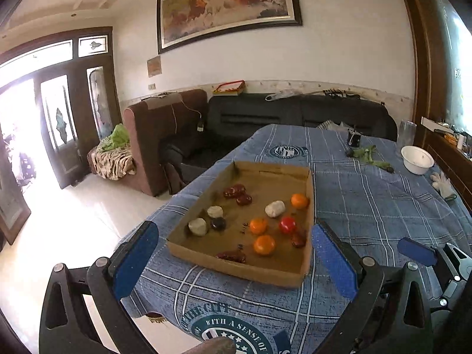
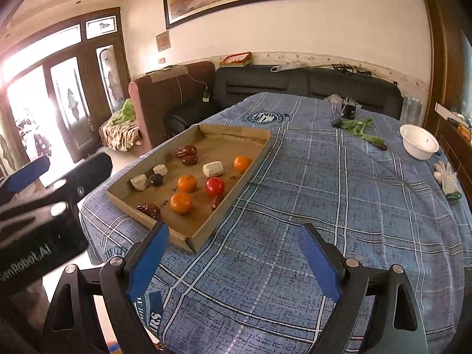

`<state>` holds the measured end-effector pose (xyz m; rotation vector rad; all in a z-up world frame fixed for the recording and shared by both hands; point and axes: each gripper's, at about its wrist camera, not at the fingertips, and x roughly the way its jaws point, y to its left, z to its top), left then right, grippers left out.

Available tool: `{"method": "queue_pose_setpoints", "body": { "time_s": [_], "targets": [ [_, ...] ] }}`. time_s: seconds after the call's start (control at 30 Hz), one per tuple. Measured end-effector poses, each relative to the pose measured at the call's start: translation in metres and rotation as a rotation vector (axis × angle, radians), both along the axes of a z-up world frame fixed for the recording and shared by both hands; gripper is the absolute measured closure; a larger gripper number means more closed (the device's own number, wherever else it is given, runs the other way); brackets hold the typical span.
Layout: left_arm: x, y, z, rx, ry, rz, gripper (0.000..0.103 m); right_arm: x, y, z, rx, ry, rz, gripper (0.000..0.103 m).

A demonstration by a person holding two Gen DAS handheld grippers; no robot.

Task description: Organize fruits

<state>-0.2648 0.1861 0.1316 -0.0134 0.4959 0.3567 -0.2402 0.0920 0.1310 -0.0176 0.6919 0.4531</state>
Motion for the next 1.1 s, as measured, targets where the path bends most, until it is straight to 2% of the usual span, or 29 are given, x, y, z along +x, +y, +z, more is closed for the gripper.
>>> {"method": "queue_pose_setpoints", "body": {
  "time_s": [0.27, 1.1],
  "targets": [
    [0.009, 0.005, -0.014, -0.057, 0.048, -0.021, 0.0, 0.011, -0.007, -0.013, 0.011, 0.053, -0.025, 0.01],
    [0.02, 0.002, -0.031, -0.121, 0.112, -0.08, 0.0, 0.007, -0.009, -0.018, -0.001, 0.042, -0.027, 0.009]
  ]
}}
